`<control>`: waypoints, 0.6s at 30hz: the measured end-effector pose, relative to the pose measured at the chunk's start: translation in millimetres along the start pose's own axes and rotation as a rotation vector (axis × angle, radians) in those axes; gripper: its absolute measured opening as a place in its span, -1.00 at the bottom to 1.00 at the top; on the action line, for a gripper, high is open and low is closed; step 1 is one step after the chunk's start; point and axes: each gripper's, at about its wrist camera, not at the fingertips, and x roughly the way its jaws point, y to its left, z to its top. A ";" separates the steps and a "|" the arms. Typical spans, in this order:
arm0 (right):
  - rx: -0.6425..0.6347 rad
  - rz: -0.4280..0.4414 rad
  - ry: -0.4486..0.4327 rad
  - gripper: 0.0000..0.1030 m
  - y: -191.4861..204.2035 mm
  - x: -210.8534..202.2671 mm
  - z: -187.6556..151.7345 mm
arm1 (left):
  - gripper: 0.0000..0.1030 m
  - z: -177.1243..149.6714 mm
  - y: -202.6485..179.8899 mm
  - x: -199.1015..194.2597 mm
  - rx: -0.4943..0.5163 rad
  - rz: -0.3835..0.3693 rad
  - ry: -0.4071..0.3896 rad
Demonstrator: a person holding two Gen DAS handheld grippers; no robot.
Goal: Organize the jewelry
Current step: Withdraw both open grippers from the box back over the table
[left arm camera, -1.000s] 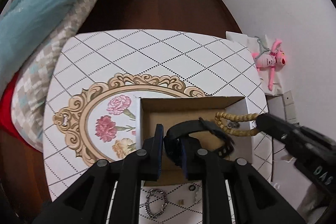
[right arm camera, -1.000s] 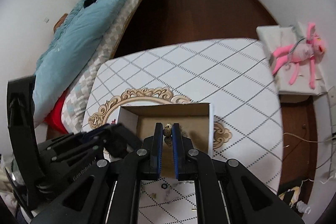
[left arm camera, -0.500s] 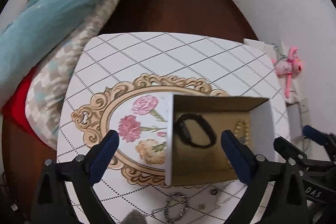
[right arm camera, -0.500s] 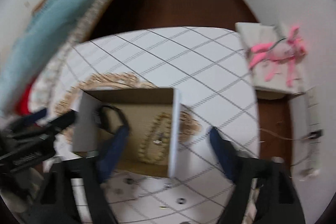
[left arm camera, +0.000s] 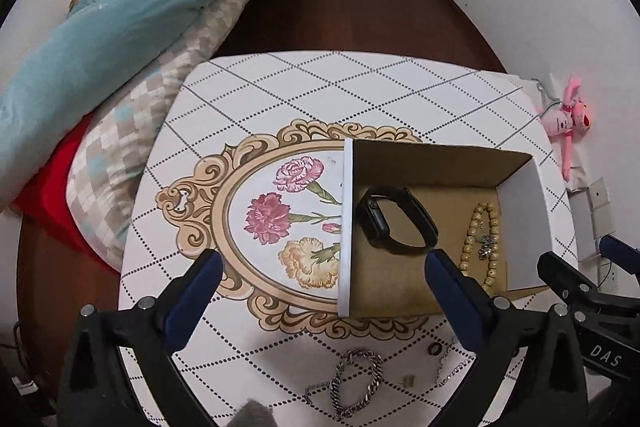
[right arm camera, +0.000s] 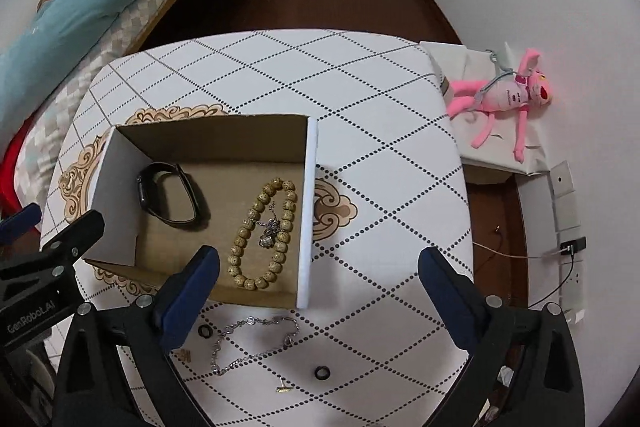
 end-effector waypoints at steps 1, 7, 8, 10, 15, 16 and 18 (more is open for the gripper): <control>0.001 -0.005 -0.009 0.95 -0.3 -3.6 -1.3 | 1.00 -1.2 0.1 -4.1 -0.001 0.003 -0.007; 0.012 -0.032 -0.082 0.95 -3.6 -36.1 -11.7 | 1.00 -8.8 -1.6 -36.2 0.002 0.010 -0.068; 0.014 -0.036 -0.095 0.95 -4.6 -43.2 -14.6 | 1.00 -10.6 -1.8 -43.0 0.002 0.006 -0.078; 0.018 -0.038 -0.119 0.95 -6.6 -57.1 -20.0 | 1.00 -14.7 -1.7 -56.6 0.000 0.006 -0.099; 0.018 -0.047 -0.179 0.95 -4.8 -91.9 -33.1 | 1.00 -23.1 -0.4 -84.6 0.000 -0.002 -0.140; 0.022 -0.044 -0.186 0.95 -6.1 -97.5 -35.0 | 1.00 -24.9 -0.3 -89.6 0.002 -0.002 -0.145; 0.026 -0.043 -0.211 0.95 -7.0 -111.6 -39.9 | 1.00 -28.2 -0.4 -97.5 0.004 -0.010 -0.151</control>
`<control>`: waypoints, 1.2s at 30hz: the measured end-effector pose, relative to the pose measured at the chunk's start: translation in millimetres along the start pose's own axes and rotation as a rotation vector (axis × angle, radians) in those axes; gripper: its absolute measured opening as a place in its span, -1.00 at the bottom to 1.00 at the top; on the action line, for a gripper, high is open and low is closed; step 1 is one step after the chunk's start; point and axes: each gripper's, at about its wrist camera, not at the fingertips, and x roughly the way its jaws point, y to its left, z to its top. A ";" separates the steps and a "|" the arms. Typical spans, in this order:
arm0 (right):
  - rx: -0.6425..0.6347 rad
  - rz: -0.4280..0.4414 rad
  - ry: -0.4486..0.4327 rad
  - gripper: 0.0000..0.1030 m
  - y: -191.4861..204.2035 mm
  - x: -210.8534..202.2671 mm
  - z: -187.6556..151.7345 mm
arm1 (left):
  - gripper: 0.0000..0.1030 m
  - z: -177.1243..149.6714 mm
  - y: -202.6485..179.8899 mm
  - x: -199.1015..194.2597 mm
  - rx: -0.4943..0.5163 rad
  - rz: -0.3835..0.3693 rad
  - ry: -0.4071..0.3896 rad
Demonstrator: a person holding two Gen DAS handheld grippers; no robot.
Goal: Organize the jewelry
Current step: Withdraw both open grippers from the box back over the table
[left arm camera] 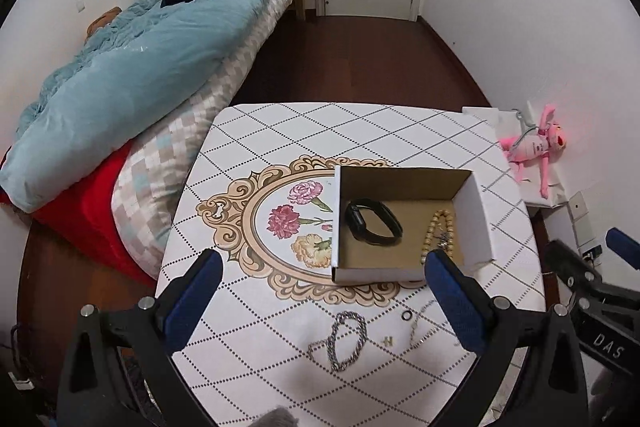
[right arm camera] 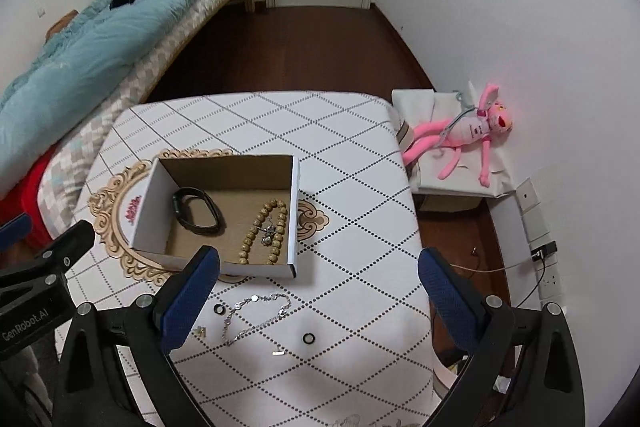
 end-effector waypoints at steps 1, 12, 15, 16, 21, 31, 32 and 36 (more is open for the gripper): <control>0.003 -0.003 -0.013 0.95 -0.8 -6.9 -0.4 | 1.00 -0.7 -0.6 -5.0 0.002 -0.001 -0.005; 0.048 0.042 -0.045 0.95 -5.7 -44.6 -7.5 | 1.00 -1.8 8.1 -21.2 -0.030 0.026 -0.021; 0.063 0.050 -0.002 0.96 -9.2 -32.2 -14.8 | 1.00 -11.2 13.2 -7.3 -0.042 0.032 0.010; 0.069 0.048 0.021 0.96 -10.6 -24.7 -19.3 | 1.00 -18.3 15.5 1.5 -0.043 0.039 0.026; 0.113 0.054 0.126 0.91 -20.5 18.7 -51.2 | 1.00 -54.3 21.7 41.4 -0.028 0.072 0.130; 0.212 0.100 0.296 0.47 -42.3 91.9 -109.2 | 0.80 -97.6 8.0 121.7 0.034 0.011 0.305; 0.216 0.099 0.301 0.47 -42.9 94.7 -110.6 | 0.78 -98.7 5.4 128.2 0.042 0.002 0.318; 0.219 0.099 0.299 0.46 -42.2 99.1 -112.6 | 0.46 -93.9 -0.6 134.1 0.032 -0.039 0.307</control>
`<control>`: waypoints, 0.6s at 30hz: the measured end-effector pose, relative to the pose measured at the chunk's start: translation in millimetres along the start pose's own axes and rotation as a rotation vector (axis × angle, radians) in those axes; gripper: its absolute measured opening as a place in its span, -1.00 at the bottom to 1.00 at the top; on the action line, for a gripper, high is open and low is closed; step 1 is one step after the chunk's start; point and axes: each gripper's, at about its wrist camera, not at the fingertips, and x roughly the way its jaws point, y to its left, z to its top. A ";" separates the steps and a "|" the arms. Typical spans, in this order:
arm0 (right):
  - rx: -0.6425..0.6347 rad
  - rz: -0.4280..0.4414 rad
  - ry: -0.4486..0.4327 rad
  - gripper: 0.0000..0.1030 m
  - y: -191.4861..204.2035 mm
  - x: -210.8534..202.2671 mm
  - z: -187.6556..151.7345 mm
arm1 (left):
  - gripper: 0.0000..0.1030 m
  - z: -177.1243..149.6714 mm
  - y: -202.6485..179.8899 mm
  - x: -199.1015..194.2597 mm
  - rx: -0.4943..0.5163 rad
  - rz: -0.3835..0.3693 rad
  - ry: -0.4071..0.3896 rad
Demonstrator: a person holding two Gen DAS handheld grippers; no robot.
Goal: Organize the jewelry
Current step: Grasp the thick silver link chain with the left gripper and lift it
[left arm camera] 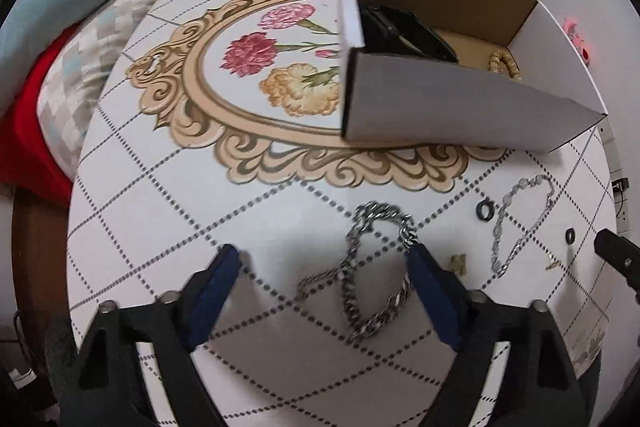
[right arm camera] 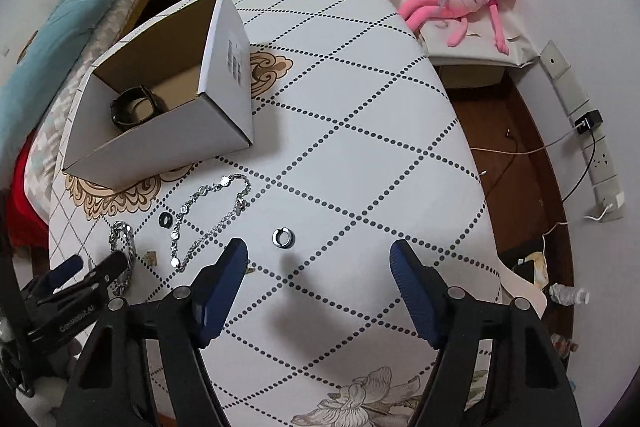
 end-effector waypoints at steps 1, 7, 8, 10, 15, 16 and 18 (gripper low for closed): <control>0.000 0.000 0.000 0.46 0.0 0.4 1.0 | 0.20 1.1 -1.1 -1.4 0.002 -0.011 -0.009; 0.013 0.005 0.004 0.46 -2.9 4.3 3.7 | -0.93 2.0 -1.4 -5.8 0.023 -0.035 -0.029; 0.009 0.006 0.006 0.44 -2.8 5.4 4.2 | -0.93 2.2 1.2 -6.5 0.014 -0.049 -0.028; 0.002 0.007 0.012 0.35 -0.3 8.9 3.0 | -0.94 2.0 6.1 -9.3 -0.006 -0.073 -0.030; -0.012 0.006 0.017 0.29 3.9 14.5 -0.7 | -0.94 -1.3 21.5 -21.7 -0.029 -0.097 -0.056; -0.013 0.006 0.015 0.26 3.6 14.6 -2.2 | -0.94 -2.2 24.2 -26.0 -0.033 -0.098 -0.063; -0.010 0.006 0.017 0.25 2.5 15.6 -3.7 | -0.94 -4.1 28.8 -34.4 -0.045 -0.108 -0.073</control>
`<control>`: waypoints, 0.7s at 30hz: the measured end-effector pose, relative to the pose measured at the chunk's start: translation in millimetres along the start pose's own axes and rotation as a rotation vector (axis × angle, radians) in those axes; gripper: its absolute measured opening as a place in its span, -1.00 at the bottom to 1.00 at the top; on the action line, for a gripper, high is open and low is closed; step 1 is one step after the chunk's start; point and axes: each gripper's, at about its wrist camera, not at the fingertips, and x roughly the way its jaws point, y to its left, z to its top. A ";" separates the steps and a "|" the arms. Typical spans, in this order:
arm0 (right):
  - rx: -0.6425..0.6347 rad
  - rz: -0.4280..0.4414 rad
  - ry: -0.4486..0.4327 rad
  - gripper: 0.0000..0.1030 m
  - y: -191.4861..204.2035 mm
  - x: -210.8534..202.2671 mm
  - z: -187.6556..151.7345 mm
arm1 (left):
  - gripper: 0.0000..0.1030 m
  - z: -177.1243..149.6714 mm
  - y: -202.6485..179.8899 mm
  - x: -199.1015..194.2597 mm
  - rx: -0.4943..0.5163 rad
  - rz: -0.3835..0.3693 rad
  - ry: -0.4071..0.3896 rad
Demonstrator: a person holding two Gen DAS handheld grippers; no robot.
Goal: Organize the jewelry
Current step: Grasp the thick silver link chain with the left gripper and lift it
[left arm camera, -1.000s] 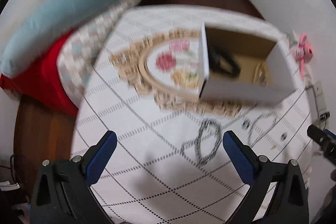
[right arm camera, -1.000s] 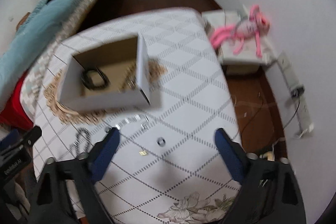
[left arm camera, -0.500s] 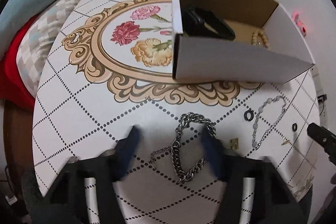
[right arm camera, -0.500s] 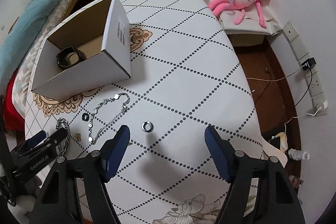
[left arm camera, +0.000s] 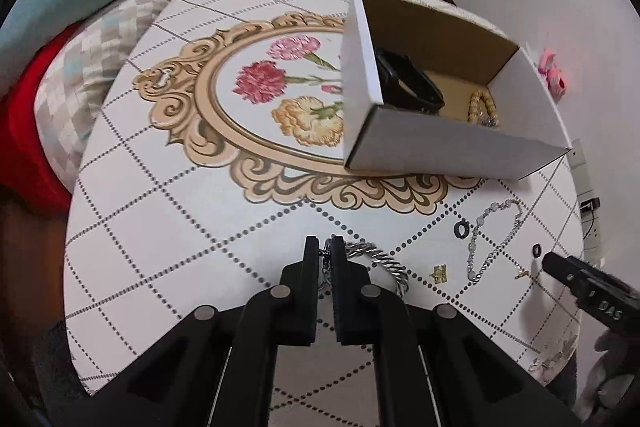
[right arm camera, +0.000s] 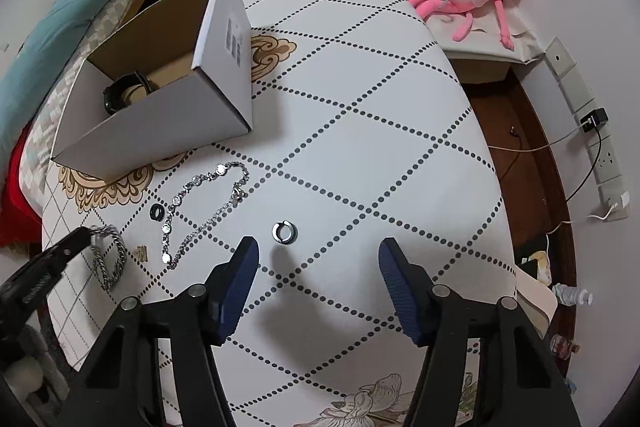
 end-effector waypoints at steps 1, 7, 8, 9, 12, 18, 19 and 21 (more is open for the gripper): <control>0.001 0.001 -0.001 0.25 -0.6 0.3 -0.7 | -0.94 1.6 0.5 -4.0 -0.006 -0.005 -0.005; -0.006 0.001 0.001 0.19 0.0 3.7 -4.5 | -0.94 0.9 -1.0 -21.9 0.015 -0.018 -0.038; -0.011 0.001 0.001 0.12 1.4 4.5 -3.9 | -0.94 0.6 -2.8 -21.1 0.016 -0.018 -0.038; -0.016 0.000 -0.001 0.09 2.8 5.4 -3.8 | -0.94 0.8 -4.4 -20.2 0.015 -0.020 -0.036; -0.060 -0.015 -0.029 -0.06 14.0 7.4 -3.6 | -0.94 5.0 -11.8 -14.9 0.013 -0.028 -0.029; -0.135 -0.061 -0.060 -0.78 32.7 9.4 -4.6 | -0.94 8.3 -18.7 -22.5 0.025 -0.038 -0.050; -0.146 -0.069 -0.065 -0.78 35.1 9.1 -5.7 | -0.94 9.0 -19.6 -24.6 0.026 -0.043 -0.053; -0.144 -0.061 -0.066 -0.79 35.7 8.3 -6.3 | -0.95 10.8 -21.3 -29.5 0.025 -0.058 -0.059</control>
